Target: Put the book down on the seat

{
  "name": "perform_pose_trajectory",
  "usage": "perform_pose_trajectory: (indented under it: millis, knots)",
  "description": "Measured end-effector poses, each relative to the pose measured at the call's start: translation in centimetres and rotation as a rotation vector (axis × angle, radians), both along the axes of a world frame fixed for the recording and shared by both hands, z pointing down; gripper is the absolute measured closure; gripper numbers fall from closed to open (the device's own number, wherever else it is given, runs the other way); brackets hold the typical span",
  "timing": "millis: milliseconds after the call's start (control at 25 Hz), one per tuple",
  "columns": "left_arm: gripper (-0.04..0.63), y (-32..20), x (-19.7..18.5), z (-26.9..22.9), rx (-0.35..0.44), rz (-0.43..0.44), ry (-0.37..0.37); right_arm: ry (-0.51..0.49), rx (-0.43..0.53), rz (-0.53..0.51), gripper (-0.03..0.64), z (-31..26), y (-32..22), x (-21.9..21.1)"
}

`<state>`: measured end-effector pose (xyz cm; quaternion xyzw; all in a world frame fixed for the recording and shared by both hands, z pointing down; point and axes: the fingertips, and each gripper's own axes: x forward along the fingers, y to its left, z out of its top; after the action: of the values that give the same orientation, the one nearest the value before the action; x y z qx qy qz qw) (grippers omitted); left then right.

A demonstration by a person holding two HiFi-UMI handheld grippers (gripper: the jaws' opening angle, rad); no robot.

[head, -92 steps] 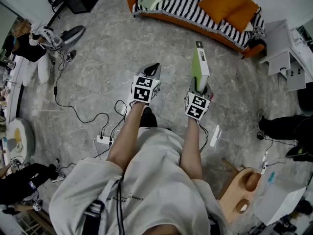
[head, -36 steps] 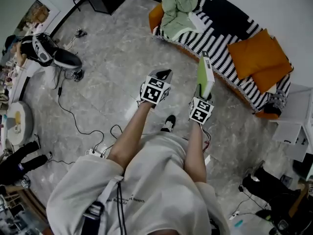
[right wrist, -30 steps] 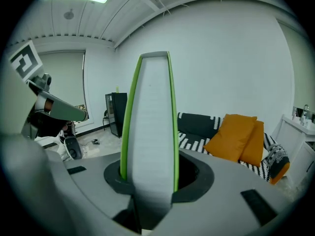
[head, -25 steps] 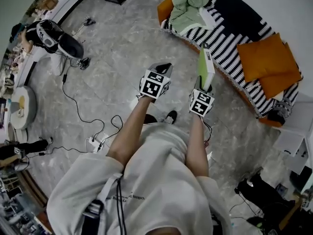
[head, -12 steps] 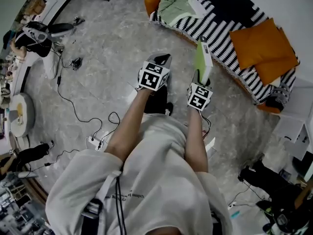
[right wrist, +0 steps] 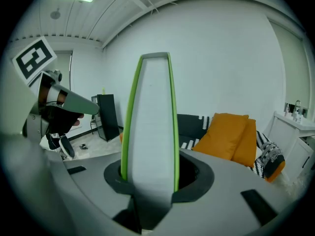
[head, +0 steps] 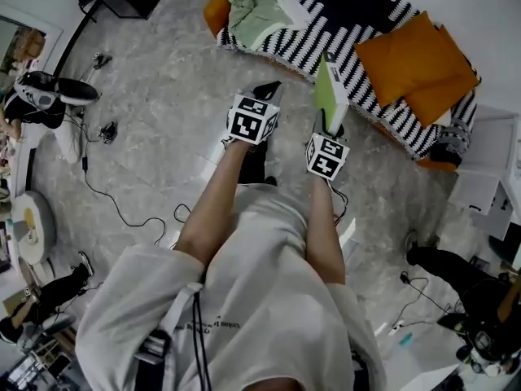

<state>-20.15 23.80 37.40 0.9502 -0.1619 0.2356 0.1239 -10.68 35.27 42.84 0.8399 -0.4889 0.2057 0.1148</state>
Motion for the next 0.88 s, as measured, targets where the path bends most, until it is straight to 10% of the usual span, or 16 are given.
perform_pose_trajectory:
  millis: [880]
  knots:
    - [0.588, -13.8, 9.8, 3.3, -0.101, 0.051, -0.077, -0.067, -0.12, 0.065, 0.481, 3.2, -10.8, 8.4]
